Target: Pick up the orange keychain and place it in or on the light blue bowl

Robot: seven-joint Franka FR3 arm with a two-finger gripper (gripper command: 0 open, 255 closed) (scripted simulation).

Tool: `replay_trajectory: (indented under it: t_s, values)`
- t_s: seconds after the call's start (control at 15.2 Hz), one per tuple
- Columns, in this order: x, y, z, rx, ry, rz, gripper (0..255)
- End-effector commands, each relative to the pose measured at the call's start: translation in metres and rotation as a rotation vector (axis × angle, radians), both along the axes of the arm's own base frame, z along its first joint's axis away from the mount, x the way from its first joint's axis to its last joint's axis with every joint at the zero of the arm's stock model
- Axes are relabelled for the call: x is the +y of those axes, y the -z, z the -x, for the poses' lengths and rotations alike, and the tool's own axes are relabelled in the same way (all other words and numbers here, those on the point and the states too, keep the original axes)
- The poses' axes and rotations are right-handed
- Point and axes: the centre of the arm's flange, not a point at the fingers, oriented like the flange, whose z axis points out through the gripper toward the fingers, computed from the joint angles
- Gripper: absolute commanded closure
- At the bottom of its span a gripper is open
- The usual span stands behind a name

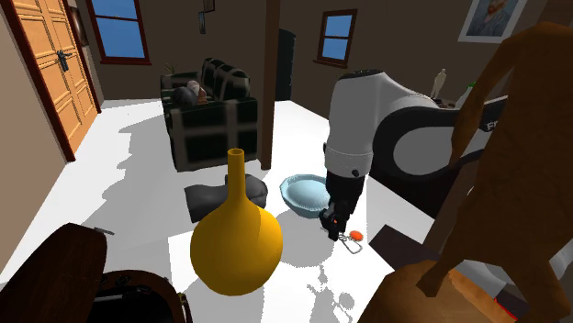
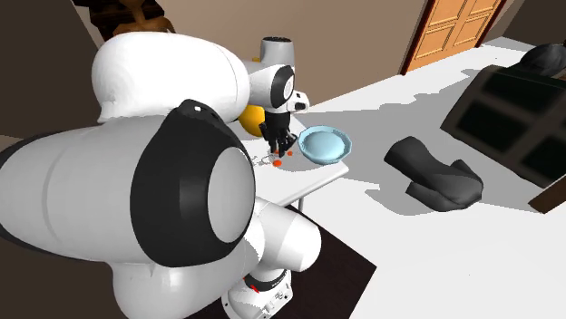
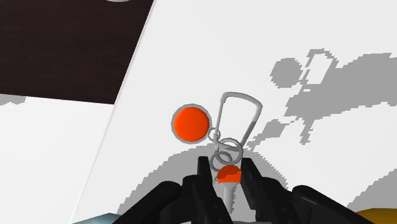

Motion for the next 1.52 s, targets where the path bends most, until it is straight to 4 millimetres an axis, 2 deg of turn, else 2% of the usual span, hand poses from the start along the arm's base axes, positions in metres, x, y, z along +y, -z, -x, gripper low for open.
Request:
replay_trajectory:
  t_s: [0.0,1.06,1.45]
  values:
    - [-0.001,-0.011,0.0,0.0,0.0,0.0,255]
    - [-0.001,-0.095,0.0,0.0,0.0,0.0,255]
    - [-0.036,-0.099,-0.071,0.0,0.0,0.0,255]
